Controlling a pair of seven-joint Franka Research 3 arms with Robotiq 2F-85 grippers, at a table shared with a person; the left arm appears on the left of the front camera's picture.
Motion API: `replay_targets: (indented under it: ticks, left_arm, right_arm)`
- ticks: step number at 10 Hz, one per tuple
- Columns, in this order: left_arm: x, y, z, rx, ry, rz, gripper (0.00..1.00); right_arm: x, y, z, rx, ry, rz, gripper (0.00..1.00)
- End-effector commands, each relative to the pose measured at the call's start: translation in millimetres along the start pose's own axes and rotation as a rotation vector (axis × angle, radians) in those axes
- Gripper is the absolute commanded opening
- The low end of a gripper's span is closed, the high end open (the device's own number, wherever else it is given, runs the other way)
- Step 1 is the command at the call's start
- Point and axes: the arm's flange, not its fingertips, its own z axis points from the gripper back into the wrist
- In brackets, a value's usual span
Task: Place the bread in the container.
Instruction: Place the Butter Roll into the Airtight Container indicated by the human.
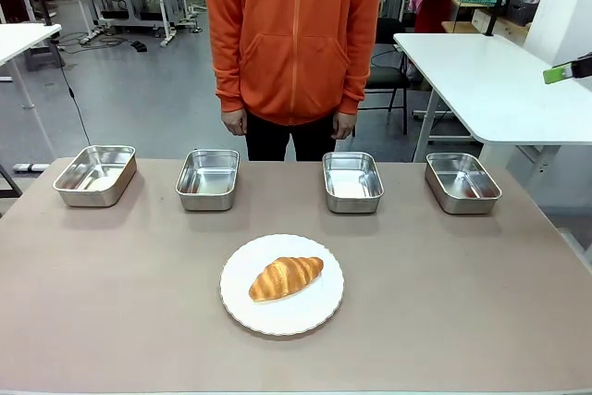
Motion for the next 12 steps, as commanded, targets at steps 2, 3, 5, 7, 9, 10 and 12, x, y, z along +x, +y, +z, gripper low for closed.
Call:
replay_targets:
  ticks: [2,3,5,7,9,10,12]
  left_arm:
    - [-3.4,-5.4,-2.2,0.034,0.02,0.019,1.0]
    - [-2.7,-5.0,-4.4,0.028,0.034,0.017,1.0]
    - [-2.1,-4.1,-7.3,0.024,0.056,0.015,1.0]
    - [-2.2,0.3,-4.6,0.017,0.03,0.002,1.0]
    - [-2.2,0.3,-4.6,0.017,0.03,0.002,1.0]
    - [-2.2,0.3,-4.6,0.017,0.03,0.002,1.0]
    - [-2.2,0.3,-4.6,0.017,0.03,0.002,1.0]
  right_arm:
    - [3.9,-4.8,-0.1,0.014,-0.023,0.015,1.0]
    - [3.7,-5.2,-0.3,0.013,-0.02,0.011,1.0]
    - [3.5,-5.6,-0.5,0.012,-0.011,0.003,1.0]
    - [-1.5,-1.3,-2.0,-0.001,0.007,-0.004,1.0]
    - [-1.5,-1.3,-2.0,-0.001,0.007,-0.004,1.0]
    - [-1.5,-1.3,-2.0,-0.001,0.007,-0.004,1.0]
    - [-1.5,-1.3,-2.0,-0.001,0.007,-0.004,1.0]
